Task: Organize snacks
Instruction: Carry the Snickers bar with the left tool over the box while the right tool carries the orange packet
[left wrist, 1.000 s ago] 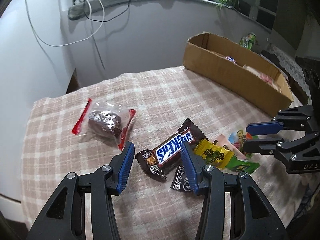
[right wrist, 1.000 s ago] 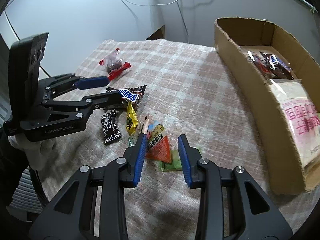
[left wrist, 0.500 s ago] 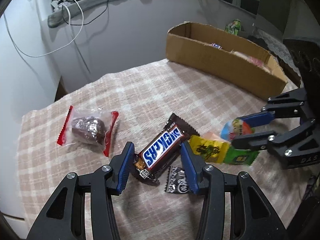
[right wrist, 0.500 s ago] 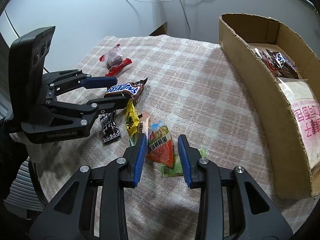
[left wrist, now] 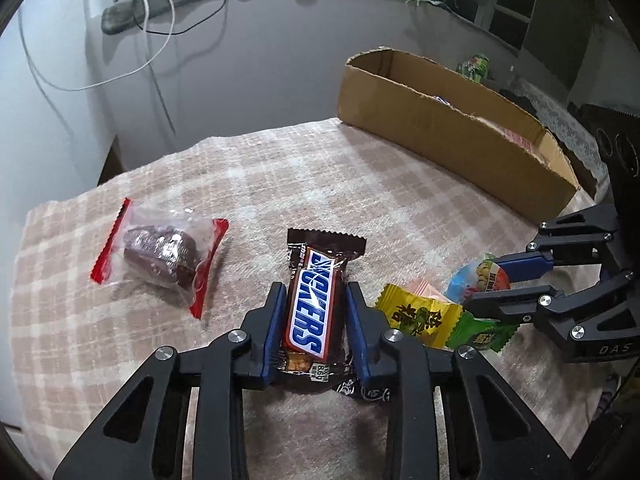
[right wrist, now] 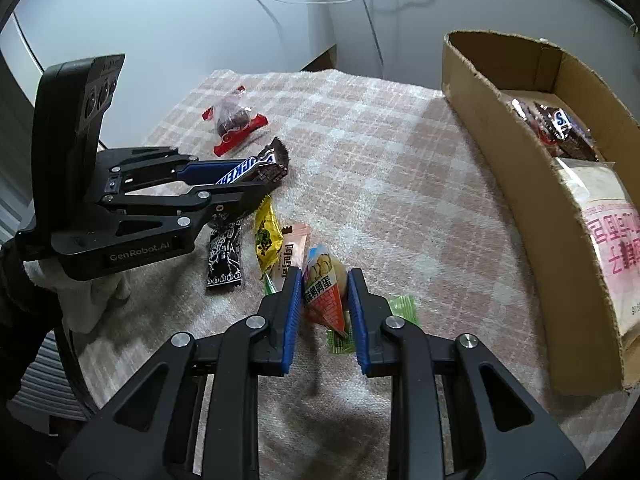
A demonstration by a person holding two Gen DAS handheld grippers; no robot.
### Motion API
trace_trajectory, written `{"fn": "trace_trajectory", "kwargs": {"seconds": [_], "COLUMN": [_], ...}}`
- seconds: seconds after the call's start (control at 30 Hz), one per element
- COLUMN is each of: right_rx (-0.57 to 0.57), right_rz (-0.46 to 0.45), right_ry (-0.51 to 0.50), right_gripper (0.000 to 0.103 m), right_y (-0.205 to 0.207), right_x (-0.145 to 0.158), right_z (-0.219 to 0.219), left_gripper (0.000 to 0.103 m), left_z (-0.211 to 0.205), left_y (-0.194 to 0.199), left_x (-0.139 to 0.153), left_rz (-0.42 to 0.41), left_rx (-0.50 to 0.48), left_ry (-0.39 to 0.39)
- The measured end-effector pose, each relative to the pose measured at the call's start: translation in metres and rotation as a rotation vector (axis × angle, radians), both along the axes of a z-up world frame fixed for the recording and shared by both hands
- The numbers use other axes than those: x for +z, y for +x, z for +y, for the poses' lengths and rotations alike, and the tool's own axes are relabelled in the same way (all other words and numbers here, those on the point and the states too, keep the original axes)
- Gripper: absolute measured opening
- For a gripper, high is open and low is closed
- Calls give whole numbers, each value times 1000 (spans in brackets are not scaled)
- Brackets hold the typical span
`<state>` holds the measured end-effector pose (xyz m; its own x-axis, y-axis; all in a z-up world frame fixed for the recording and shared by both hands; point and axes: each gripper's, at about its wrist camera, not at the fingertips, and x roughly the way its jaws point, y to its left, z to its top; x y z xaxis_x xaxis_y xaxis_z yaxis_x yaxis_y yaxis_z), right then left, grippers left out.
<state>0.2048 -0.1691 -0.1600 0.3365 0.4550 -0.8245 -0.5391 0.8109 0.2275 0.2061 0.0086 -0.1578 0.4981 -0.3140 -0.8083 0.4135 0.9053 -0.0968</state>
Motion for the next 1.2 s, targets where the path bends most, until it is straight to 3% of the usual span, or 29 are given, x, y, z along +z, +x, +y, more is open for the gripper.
{"fn": "trace_trajectory", "kwargs": {"seconds": [0.47,1.2], "right_rx": [-24,-168], "right_rz": [-72,-191], "right_ry": [27,43], "right_gripper": [24,24], "right_y": [-15,-14], "right_x": [30,88], "right_z": [-19,-115], "left_gripper": [27,27], "left_z": [13,-48], "left_y": [-9,-2], "left_x": [29,73], "left_rz": [-50,-120], "left_rx": [76,21], "left_ry": [-72,-142]}}
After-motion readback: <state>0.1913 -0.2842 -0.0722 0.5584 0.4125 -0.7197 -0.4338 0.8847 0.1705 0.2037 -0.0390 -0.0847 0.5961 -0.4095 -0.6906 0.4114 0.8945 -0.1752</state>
